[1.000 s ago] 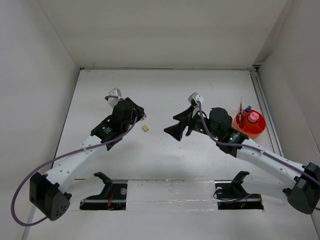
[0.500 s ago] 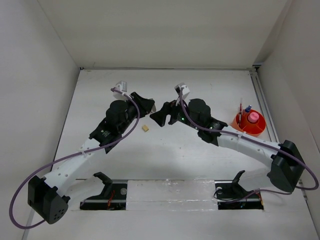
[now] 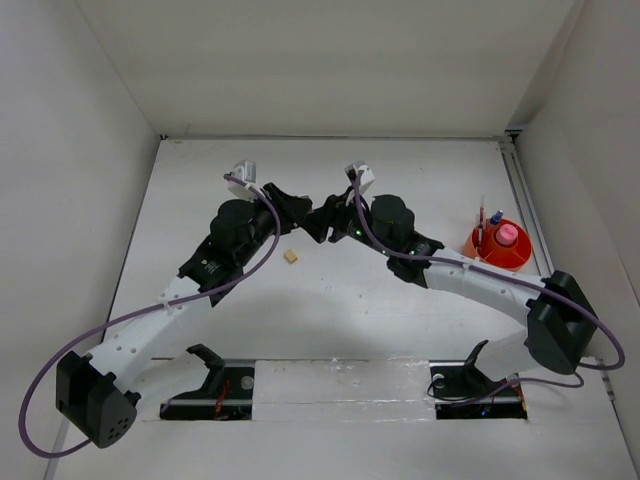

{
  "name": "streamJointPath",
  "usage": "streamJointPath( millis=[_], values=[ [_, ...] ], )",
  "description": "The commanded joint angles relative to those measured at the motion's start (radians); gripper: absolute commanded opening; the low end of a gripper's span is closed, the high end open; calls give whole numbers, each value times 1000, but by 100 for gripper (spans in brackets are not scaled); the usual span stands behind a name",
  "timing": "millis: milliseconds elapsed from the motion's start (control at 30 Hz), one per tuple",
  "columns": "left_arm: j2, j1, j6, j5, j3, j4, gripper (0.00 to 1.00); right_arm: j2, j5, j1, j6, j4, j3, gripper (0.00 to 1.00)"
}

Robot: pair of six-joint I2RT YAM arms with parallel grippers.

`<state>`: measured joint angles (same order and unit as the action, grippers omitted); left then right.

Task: Sort the stationery into containers
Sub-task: Pick up the stationery from the center of the board, then place the stationery in the storage box.

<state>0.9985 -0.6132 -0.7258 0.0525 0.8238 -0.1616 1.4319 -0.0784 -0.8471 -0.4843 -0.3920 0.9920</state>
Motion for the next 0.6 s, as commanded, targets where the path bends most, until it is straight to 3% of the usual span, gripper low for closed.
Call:
streamJointPath(
  millis=[0,233,367,400,500,567],
  values=[
    [0,-3,6,-28,-12,-56,0,2,23,-10,-28,-159,5,56],
    [9,-3,-4,-48,-12,-75,0,45,23,-20,-72,-221,-9,43],
    [9,-3,-15,-57,-12,-95,0,56,42,-20,-82,-269,-27,26],
    [9,-3,-15,-57,-12,-95,0,56,64,-20,-82,-290,-36,18],
    [9,-3,-15,-57,-12,-85,0,32,87,-29,-82,-314,-67,17],
    [9,-3,-15,-48,-22,-85,0,32,101,-29,-82,-314,-67,5]
  ],
)
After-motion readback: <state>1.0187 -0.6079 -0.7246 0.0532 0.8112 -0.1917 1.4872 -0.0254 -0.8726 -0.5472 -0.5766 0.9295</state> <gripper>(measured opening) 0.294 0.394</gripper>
